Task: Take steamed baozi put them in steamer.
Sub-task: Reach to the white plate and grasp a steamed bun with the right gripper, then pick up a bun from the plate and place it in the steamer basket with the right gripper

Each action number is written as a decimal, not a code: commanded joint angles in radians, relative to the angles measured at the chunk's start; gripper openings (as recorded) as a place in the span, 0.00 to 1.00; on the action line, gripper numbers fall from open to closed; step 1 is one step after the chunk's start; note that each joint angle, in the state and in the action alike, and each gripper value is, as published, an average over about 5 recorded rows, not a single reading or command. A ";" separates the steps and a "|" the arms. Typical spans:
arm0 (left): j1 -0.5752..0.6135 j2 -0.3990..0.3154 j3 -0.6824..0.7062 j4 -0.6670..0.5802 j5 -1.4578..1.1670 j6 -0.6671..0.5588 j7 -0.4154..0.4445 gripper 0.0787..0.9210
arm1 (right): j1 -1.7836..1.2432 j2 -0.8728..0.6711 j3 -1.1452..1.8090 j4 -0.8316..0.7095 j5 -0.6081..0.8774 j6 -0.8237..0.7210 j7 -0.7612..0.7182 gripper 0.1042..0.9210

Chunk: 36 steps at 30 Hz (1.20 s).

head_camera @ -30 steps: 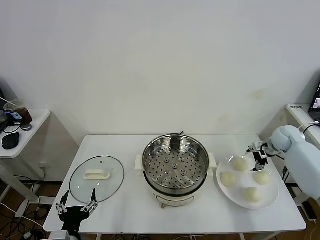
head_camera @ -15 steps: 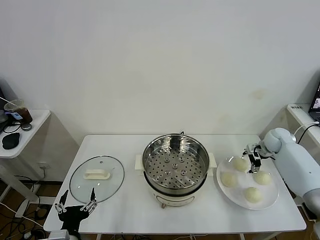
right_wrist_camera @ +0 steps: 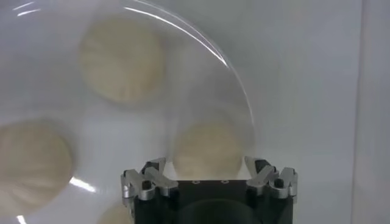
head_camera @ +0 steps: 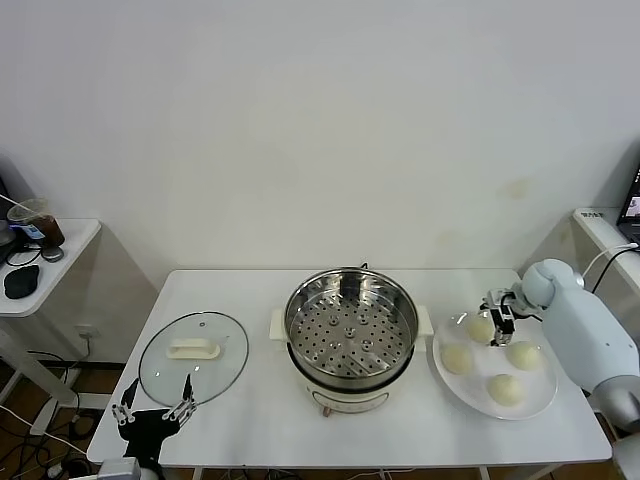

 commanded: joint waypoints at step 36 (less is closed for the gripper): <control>-0.062 0.004 0.037 0.055 0.045 -0.010 -0.010 0.88 | 0.671 0.168 -0.600 0.059 0.626 0.386 -0.268 0.25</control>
